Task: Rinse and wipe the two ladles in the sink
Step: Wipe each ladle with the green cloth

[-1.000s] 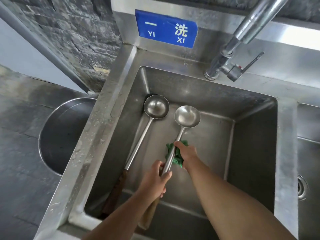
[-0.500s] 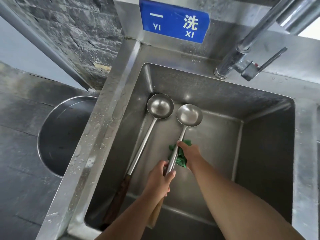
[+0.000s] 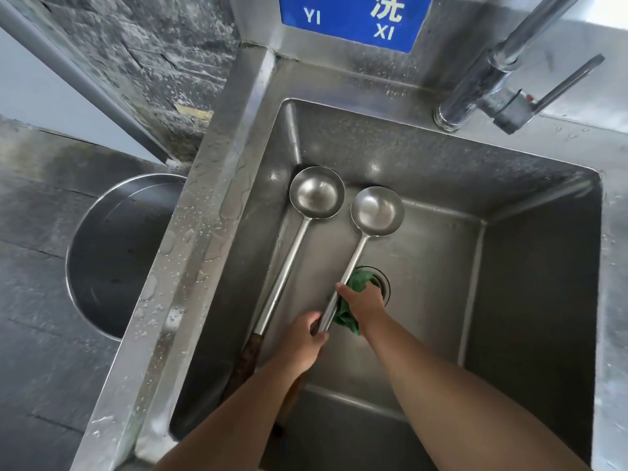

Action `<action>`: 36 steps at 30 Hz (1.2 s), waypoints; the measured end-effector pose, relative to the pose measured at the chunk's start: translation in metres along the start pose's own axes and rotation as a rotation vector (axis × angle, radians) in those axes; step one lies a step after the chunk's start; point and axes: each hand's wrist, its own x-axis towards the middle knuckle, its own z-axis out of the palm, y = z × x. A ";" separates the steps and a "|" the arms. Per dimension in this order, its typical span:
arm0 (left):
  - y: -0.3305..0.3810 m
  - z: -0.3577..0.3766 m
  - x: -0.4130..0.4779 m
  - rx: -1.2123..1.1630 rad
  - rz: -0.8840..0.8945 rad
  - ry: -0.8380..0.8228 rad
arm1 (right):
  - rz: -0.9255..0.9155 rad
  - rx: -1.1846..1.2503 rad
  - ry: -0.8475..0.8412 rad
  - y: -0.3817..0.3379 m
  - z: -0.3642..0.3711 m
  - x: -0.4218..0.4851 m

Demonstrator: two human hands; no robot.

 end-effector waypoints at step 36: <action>-0.041 0.047 0.070 0.195 -0.074 0.250 | -0.064 -0.075 0.032 0.049 0.018 0.018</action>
